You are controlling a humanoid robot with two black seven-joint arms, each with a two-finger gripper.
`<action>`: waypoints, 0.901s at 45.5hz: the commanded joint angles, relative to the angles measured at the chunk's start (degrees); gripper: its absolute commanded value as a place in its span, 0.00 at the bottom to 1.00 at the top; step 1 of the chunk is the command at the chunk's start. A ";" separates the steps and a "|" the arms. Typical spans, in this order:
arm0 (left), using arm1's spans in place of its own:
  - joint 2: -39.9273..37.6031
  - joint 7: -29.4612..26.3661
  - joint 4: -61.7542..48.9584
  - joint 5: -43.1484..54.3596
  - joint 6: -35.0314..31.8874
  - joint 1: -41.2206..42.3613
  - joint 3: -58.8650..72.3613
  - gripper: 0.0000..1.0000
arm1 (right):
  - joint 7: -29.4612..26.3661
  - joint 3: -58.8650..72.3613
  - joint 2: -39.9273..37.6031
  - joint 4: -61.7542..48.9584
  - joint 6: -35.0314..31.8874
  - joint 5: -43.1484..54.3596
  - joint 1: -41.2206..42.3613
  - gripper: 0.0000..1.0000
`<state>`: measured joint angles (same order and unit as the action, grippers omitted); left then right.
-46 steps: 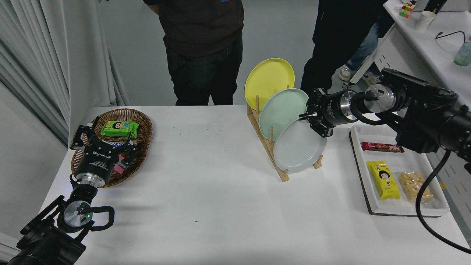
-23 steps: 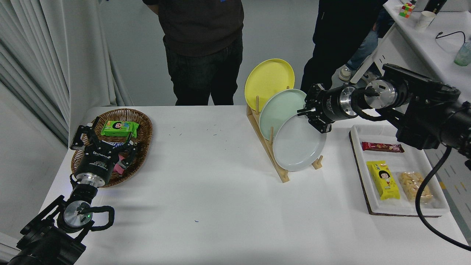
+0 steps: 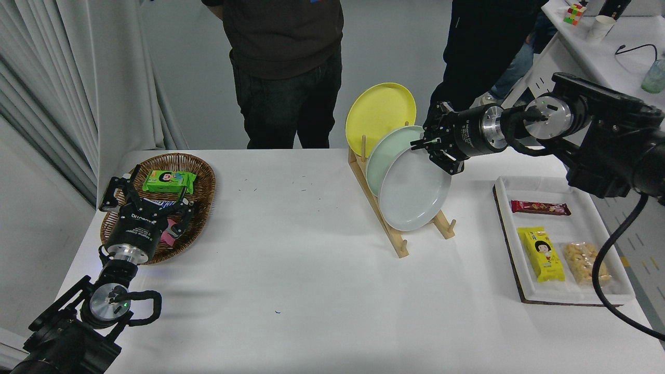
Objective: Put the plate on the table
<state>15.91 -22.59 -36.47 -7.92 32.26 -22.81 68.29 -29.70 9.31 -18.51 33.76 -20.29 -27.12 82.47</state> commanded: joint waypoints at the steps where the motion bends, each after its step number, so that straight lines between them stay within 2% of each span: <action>1: 0.00 0.00 0.00 0.01 0.00 0.05 0.00 0.98 | 0.00 -0.09 -1.71 0.08 -5.72 -0.12 2.60 0.00; 41: 0.00 0.00 0.00 0.01 0.00 -0.04 0.00 0.98 | 0.08 0.88 -8.83 2.89 -13.55 -7.33 15.00 0.00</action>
<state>15.91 -22.59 -36.47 -7.92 32.26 -22.84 68.29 -29.66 10.01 -25.75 35.87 -32.23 -33.04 93.92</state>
